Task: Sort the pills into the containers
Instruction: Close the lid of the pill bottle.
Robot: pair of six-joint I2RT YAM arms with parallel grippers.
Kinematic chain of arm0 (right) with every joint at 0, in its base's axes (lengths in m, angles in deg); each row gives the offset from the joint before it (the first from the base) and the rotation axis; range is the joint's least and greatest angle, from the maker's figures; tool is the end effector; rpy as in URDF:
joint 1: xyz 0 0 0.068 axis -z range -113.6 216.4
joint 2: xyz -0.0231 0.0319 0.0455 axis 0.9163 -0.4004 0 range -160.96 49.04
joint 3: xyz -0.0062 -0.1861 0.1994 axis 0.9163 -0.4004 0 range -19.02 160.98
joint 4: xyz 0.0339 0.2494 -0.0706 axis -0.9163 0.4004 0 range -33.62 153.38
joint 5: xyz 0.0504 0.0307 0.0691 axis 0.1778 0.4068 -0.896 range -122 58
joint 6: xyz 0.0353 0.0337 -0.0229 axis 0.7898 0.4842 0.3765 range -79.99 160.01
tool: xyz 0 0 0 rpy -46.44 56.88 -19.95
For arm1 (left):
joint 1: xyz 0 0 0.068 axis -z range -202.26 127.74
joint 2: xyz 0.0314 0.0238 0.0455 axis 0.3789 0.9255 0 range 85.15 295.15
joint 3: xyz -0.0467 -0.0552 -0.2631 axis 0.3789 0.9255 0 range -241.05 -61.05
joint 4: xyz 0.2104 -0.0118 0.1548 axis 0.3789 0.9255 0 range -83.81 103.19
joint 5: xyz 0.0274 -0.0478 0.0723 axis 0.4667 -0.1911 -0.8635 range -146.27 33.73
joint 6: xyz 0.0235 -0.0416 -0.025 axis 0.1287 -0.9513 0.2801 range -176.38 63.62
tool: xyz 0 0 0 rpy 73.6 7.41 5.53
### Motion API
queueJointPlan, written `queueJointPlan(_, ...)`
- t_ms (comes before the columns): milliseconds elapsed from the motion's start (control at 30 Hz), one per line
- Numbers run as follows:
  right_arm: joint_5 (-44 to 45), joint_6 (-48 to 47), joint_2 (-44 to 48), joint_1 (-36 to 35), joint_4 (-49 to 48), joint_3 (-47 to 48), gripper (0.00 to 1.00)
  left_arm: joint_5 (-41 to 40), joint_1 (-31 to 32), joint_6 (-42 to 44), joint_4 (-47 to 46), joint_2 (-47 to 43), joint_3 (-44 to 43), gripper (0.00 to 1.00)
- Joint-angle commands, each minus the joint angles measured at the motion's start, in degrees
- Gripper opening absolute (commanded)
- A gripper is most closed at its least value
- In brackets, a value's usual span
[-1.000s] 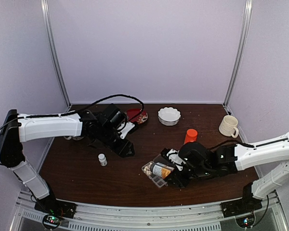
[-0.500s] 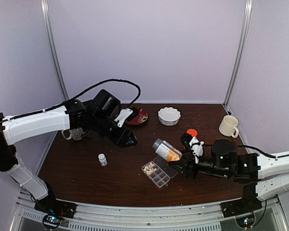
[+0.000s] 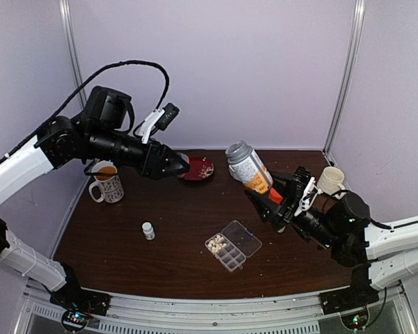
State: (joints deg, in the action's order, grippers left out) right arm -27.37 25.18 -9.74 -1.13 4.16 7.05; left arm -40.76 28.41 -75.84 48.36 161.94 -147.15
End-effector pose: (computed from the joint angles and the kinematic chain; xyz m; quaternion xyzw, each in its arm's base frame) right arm 0.0886 0.2067 0.2939 -0.3549 0.4557 0.3413 0.7416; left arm 0.1719 -0.2247 0.4106 0.2962 0.8208 -0.3693 0.3197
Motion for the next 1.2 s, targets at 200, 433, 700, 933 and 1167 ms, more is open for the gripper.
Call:
queueJointPlan(200, -8.4, -4.8, -3.8, -0.5, -6.6, 4.4, 0.00, 21.0, -2.8, -12.9, -14.4, -5.5, 2.5, 0.01)
queueJointPlan(433, -12.5, -3.7, -5.0, -0.8, 5.6, 11.4, 0.00, 30.6, -2.9, -15.8, -19.5, -4.8, 3.8, 0.02)
queueJointPlan(700, -14.7, -3.5, -8.2, -2.1, 10.9, 15.6, 0.00, 33.1, -2.9, -19.1, -25.9, -6.9, 8.4, 0.03)
queueJointPlan(933, -14.4, -2.7, -9.7, -2.4, 13.5, 17.1, 0.00, 35.1, -2.9, -20.3, -29.7, -8.0, 10.2, 0.04)
queueJointPlan(1167, -12.6, 0.9, -8.1, -2.3, 3.2, 12.1, 0.00, 34.6, -2.9, -20.5, -33.0, -9.5, 11.7, 0.04)
